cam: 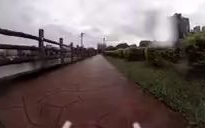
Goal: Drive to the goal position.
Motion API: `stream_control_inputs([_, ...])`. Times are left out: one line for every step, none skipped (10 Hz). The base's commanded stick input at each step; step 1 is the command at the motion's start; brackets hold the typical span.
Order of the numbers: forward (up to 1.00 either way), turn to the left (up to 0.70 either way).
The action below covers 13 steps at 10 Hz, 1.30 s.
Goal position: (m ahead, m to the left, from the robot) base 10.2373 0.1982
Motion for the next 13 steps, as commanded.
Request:
stream_control_inputs([0.50,0.18])
stream_control_inputs([0.50,0.26])
stream_control_inputs([0.50,0.35])
stream_control_inputs([0.50,0.44])
stream_control_inputs([0.50,0.45])
stream_control_inputs([0.50,0.31])
stream_control_inputs([0.50,0.17])
stream_control_inputs([0.50,0.03])
stream_control_inputs([0.50,0.00])
stream_control_inputs([0.50,0.00])
stream_control_inputs([0.50,0.00])
stream_control_inputs([0.50,0.00])
stream_control_inputs([0.50,0.00])
